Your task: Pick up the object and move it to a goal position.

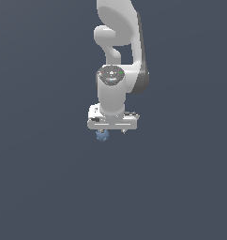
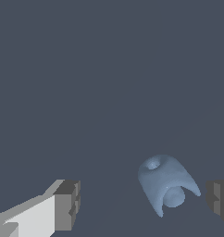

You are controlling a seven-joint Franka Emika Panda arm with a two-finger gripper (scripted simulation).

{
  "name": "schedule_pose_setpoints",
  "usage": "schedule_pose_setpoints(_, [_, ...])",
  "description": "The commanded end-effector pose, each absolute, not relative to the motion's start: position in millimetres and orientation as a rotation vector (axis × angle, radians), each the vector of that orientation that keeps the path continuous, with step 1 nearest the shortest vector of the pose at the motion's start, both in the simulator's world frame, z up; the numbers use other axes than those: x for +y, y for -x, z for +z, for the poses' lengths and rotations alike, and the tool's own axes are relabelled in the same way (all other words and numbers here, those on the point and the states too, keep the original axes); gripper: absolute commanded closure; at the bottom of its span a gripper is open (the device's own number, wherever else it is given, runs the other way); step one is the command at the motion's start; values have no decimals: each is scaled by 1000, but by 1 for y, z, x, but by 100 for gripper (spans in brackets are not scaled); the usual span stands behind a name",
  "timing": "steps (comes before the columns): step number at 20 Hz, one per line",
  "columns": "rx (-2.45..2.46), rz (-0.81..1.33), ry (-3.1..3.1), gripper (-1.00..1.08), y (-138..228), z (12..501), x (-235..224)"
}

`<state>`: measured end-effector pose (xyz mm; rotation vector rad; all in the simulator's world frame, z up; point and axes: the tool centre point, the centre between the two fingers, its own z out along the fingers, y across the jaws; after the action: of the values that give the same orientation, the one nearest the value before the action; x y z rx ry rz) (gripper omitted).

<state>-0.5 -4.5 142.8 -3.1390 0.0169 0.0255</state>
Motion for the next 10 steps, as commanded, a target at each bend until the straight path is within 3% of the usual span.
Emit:
schedule_pose_setpoints(1, [17,26,3139,-92,0,143,-5])
schedule_pose_setpoints(10, [43,17,3124,-92,-3,156,-18])
